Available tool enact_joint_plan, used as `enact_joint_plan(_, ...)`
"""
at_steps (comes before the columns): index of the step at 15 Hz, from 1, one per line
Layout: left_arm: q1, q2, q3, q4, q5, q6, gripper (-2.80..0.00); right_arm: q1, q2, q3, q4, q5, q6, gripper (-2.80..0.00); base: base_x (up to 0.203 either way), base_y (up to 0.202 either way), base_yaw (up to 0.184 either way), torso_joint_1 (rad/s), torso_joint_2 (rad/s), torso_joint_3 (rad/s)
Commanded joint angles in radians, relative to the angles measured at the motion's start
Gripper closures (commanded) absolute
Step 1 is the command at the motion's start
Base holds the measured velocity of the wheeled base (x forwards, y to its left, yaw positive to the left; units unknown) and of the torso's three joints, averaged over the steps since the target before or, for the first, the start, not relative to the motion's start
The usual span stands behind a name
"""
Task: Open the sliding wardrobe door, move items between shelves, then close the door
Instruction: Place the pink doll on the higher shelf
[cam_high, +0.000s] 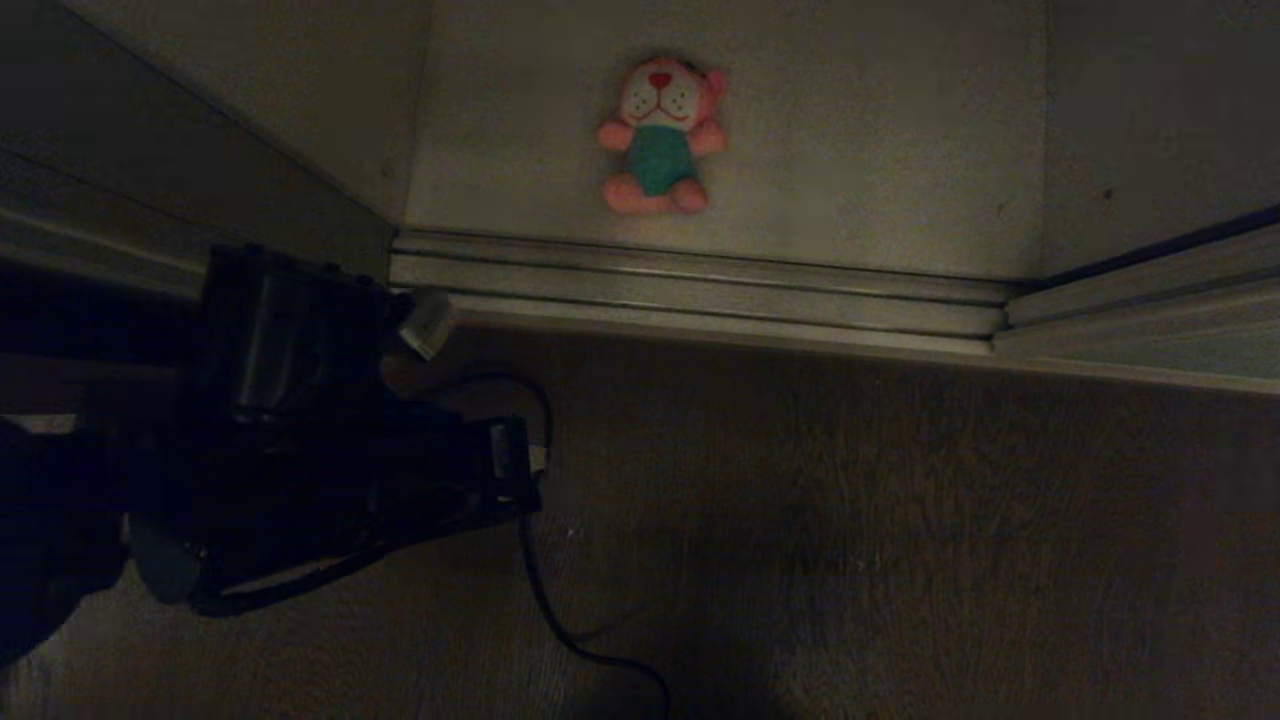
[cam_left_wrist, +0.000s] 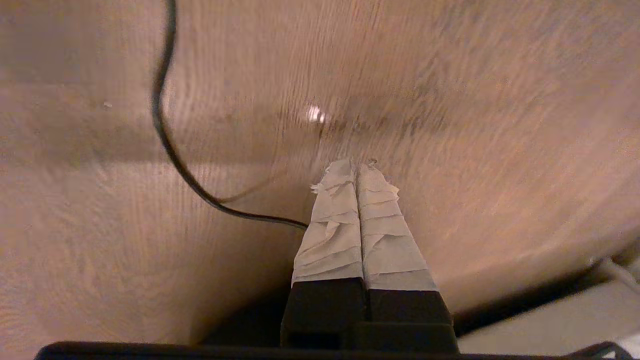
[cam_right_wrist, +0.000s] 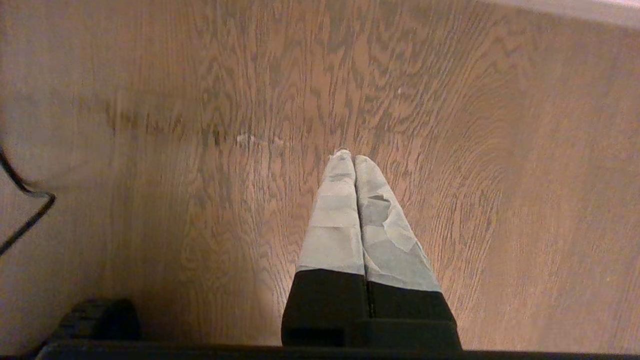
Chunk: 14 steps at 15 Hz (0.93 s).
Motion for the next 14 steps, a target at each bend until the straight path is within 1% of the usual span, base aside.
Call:
enact_joint_plan(1,-0.006,0.048,-0.022,-0.009,0.003,-0.004,0.0,0.0,0.001,0.004,0.0,0.0,-0.001,0.0,0.0,0.0,0.0,0.002,0.0,-0.197)
enact_joint_plan(4,-0.005,0.068,-0.037,-0.017,0.006,-0.004,0.0,0.0,0.0,0.003,-0.001,-0.001,-0.001,0.0,0.0,0.0,0.0,0.0,0.0,-0.2)
enact_joint_plan(5,-0.003,0.088,-0.036,-0.037,0.007,-0.004,0.0,0.0,0.0,0.003,0.0,0.0,-0.001,0.0,0.0,0.0,0.0,-0.004,0.0,-0.202)
enact_joint_plan(7,0.001,0.137,-0.061,-0.158,0.005,-0.002,0.0,0.0,0.001,0.004,0.0,0.0,-0.001,0.0,0.0,0.0,0.0,-0.002,0.0,-0.2)
enact_joint_plan(8,0.002,0.168,-0.107,-0.213,0.005,0.004,0.0,0.0,0.0,0.003,0.001,-0.001,-0.001,0.0,0.0,0.0,0.0,0.012,0.0,-0.118)
enact_joint_plan(9,0.003,0.204,-0.153,-0.254,0.009,0.018,0.0,0.0,0.001,0.004,-0.001,-0.001,-0.001,0.0,0.0,0.0,0.0,0.009,0.0,-0.066)
enact_joint_plan(10,0.003,0.243,-0.198,-0.288,0.018,0.044,0.0,0.0,0.0,0.004,-0.001,-0.001,-0.001,0.0,0.0,0.0,0.0,0.006,0.0,-0.033)
enact_joint_plan(12,0.004,0.296,-0.274,-0.354,0.06,0.1,0.0,0.0,0.001,0.004,-0.001,0.0,-0.001,0.0,0.0,0.0,0.0,0.0,0.0,0.0)
enact_joint_plan(14,0.024,0.321,-0.317,-0.412,0.071,0.14,0.0,0.0,0.0,0.004,-0.001,0.001,-0.001,0.0,0.0,0.0,0.0,0.0,0.0,0.0)
